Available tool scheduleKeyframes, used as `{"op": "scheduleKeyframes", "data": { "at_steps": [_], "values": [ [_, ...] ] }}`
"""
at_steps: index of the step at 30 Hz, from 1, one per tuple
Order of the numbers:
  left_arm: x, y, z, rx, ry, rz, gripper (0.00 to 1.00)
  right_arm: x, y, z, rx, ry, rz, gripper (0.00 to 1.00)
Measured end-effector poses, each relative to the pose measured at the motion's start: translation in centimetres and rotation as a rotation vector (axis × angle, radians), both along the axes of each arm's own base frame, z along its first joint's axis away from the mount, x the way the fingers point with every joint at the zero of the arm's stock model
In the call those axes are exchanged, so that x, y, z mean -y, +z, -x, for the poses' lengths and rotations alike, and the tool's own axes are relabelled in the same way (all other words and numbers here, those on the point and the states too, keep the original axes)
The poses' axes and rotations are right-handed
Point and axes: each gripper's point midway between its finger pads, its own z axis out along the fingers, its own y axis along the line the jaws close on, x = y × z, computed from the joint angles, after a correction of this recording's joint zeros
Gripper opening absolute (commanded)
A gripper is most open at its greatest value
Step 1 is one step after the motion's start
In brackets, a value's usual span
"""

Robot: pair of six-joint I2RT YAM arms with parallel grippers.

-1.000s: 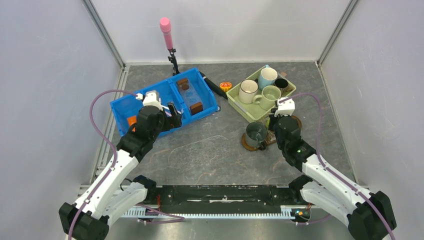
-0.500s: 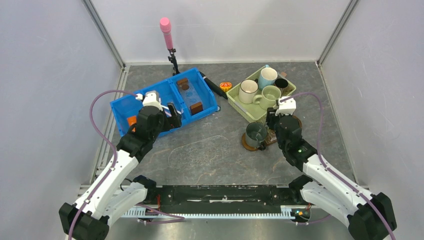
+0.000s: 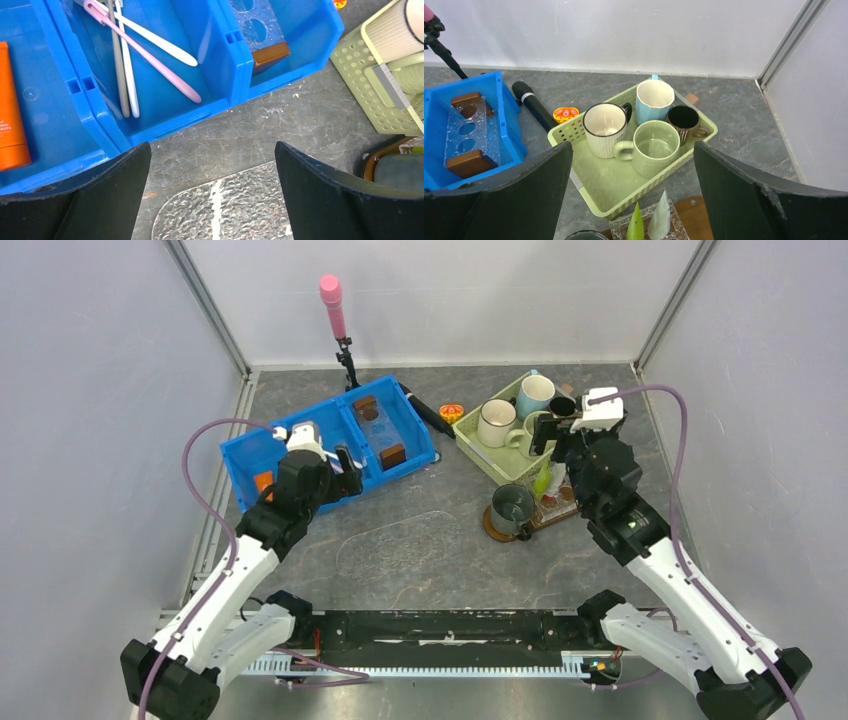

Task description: Prepare toiletry sets of a toothbrush and toothpaste on the tray

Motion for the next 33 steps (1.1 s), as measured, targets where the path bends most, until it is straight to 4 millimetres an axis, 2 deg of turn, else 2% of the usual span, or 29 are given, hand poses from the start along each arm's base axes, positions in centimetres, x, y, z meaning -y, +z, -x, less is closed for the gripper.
{"op": "scheduleKeyframes", "data": {
  "at_steps": [3,6,9,14,19,27,33],
  "values": [
    [-0.4,-0.4,-0.3,-0.025,0.023,-0.018,0.98,0.1,1.6,0.3,0.005,0.003,0.008,0.97],
    [-0.7,-0.7,-0.9,-0.065,0.043,-0.04,0.96,0.4,2.3,0.6,-0.004,0.004,0.024,0.98],
    [-1.0,-1.4,-2.0,-0.132,0.063,-0.066,0.94,0.5,2.2,0.8,-0.021,0.004,0.043,0.98],
    [-1.5,-2.7,-5.1,-0.247,0.122,-0.092,0.81,0.8,1.2,1.2,-0.057,0.005,0.078,0.98],
    [-2.5,-5.1,-7.2,-0.332,0.236,-0.055,0.72,1.3,1.0,1.8,-0.058,0.006,0.095,0.98],
    [-4.4,-10.0,-9.7,-0.446,0.459,0.021,0.64,2.5,0.8,2.5,-0.048,-0.019,0.164,0.98],
    [-4.7,-11.9,-10.8,-0.468,0.543,0.031,0.54,3.6,1.2,2.9,-0.035,-0.052,0.214,0.98]
  ]
}}
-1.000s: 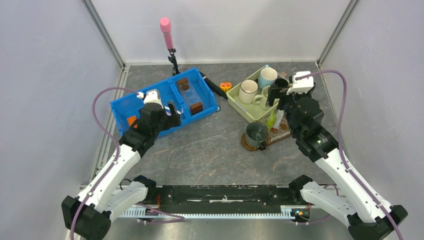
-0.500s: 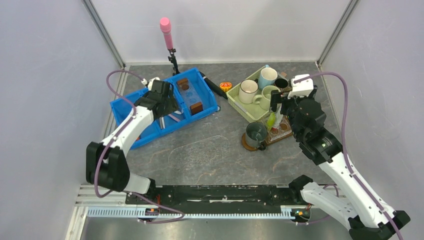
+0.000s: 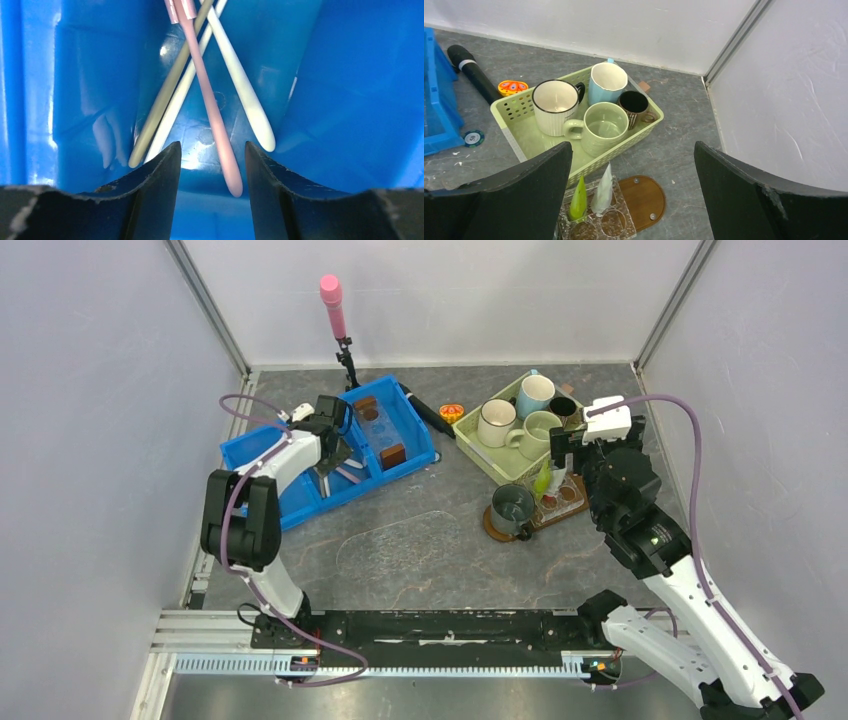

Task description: Prepare toiletry sets of a toothbrush and toothpaste on the tray

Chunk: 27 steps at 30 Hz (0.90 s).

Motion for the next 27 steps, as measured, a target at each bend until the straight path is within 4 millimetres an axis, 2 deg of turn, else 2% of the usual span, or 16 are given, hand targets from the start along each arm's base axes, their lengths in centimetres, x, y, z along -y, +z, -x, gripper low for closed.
{"op": "scheduleKeyframes", "data": {
  "at_steps": [8,17,20,27],
  "values": [
    [-0.5,-1.6,-0.2,-0.016,0.064,-0.01,0.44,0.8,-0.1,0.0,-0.004,-0.032,0.056,0.98],
    [-0.9,-4.4,-0.2,-0.067,0.081,-0.022,0.41,0.9,-0.7,-0.1,-0.017,-0.039,0.078,0.98],
    [-1.0,-4.4,-0.6,-0.058,0.085,-0.021,0.38,0.9,-0.7,-0.1,-0.017,-0.039,0.079,0.98],
    [-1.0,-4.3,-1.0,-0.042,0.087,-0.013,0.15,0.9,-0.8,-0.1,-0.017,-0.039,0.079,0.98]
  ]
}}
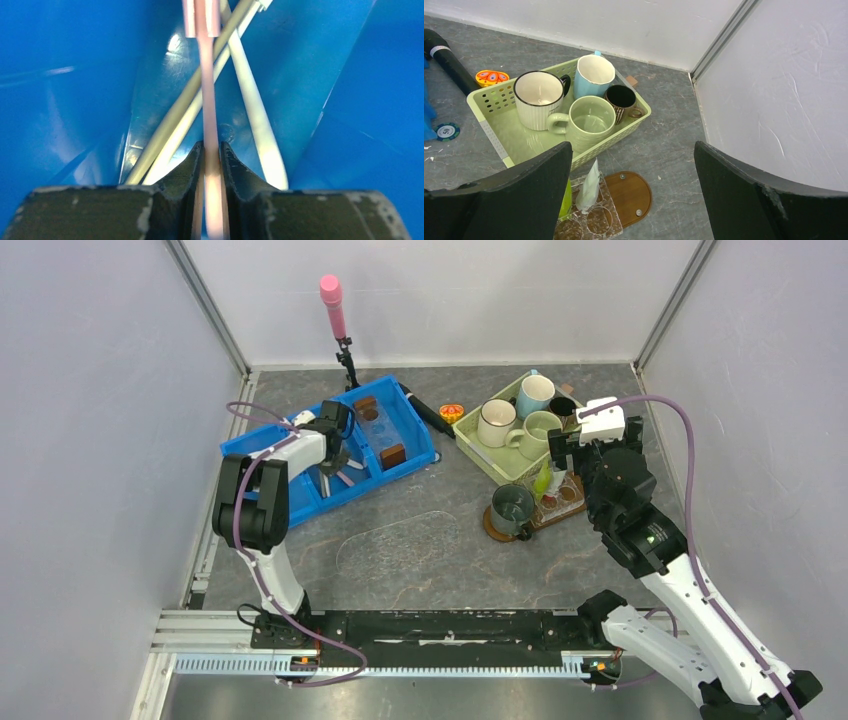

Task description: Prepare toiletry sets of a toothbrush and toothpaste on the tray

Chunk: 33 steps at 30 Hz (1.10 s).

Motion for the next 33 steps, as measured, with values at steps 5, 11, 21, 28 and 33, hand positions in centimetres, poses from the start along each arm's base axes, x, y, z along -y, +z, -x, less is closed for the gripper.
{"op": "scheduleKeyframes", "data": {
  "at_steps": [5,11,21,28,33],
  "values": [
    [0.2,0.7,-0.3,0.032,-0.005,0.021,0.02,0.0,0.0,0.0,0.0,0.0,0.0,0.98],
    [0.5,5.0,0.0,0.145,-0.023,0.061,0.02,-0.1,0.0,0.0,-0.001,0.005,-0.005,0.98],
    [1.7,15.2,1.4,0.443,-0.16,0.127,0.02,-1.3,-0.7,-0.5,-0.028,0.049,-0.02,0.98],
    [4.3,20.1,3.8,0.635,-0.425,0.156,0.02,-3.6,1.0,-0.8,-0.036,0.156,-0.07,0.98],
    [7.8,22.9,6.1,0.757,-0.691,0.154,0.02,-6.5,3.3,-1.2,-0.037,0.282,-0.129,0.98]
  ]
}}
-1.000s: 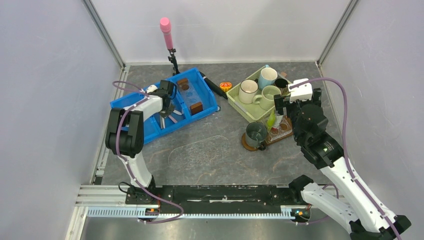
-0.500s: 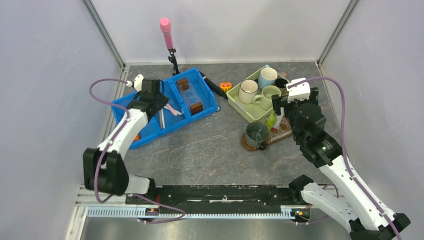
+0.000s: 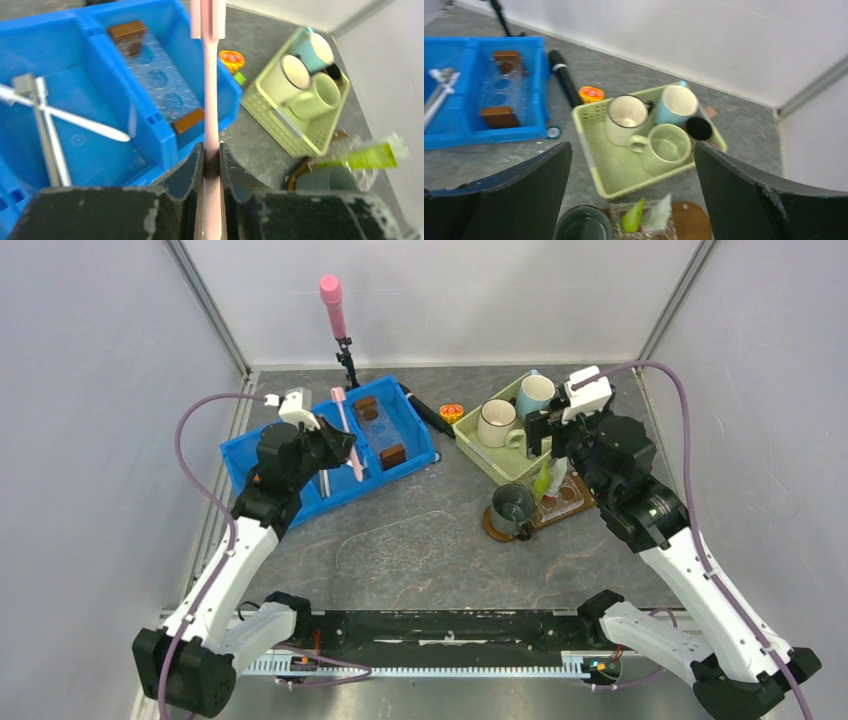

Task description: Prepare toiletry sets of a toothbrush and toothpaste on the tray

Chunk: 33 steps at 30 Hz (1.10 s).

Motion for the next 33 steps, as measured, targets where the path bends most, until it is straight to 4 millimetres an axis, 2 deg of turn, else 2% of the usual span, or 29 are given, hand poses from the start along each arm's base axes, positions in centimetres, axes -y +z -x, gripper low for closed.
{"op": "scheduleKeyframes", "data": {
  "at_steps": [4,9,13,17,23,30,33],
  "values": [
    [3.3,0.9,2.4,0.086,-0.189,-0.06,0.02,-3.1,0.4,-0.4,-0.032,0.129,-0.047,0.98],
    [7.8,0.6,6.5,0.162,-0.421,-0.14,0.02,-6.8,-1.4,0.0,-0.126,0.281,-0.104,0.98],
    [10.4,0.4,8.8,0.194,-0.53,-0.178,0.02,-9.2,-2.2,0.9,-0.179,0.377,-0.167,0.99],
    [11.7,0.0,9.9,0.21,-0.575,-0.208,0.02,-11.4,-1.9,1.9,-0.204,0.454,-0.241,0.99],
    [12.8,-0.6,10.7,0.219,-0.595,-0.252,0.02,-13.4,-1.5,2.6,-0.224,0.522,-0.336,0.99],
    [14.5,-2.7,11.3,0.2,-0.62,-0.352,0.02,-14.9,-2.8,2.5,-0.278,0.542,-0.417,0.99],
    [15.2,-3.1,11.5,0.204,-0.628,-0.392,0.02,-15.2,-3.4,2.3,-0.302,0.533,-0.44,0.94]
  ]
}}
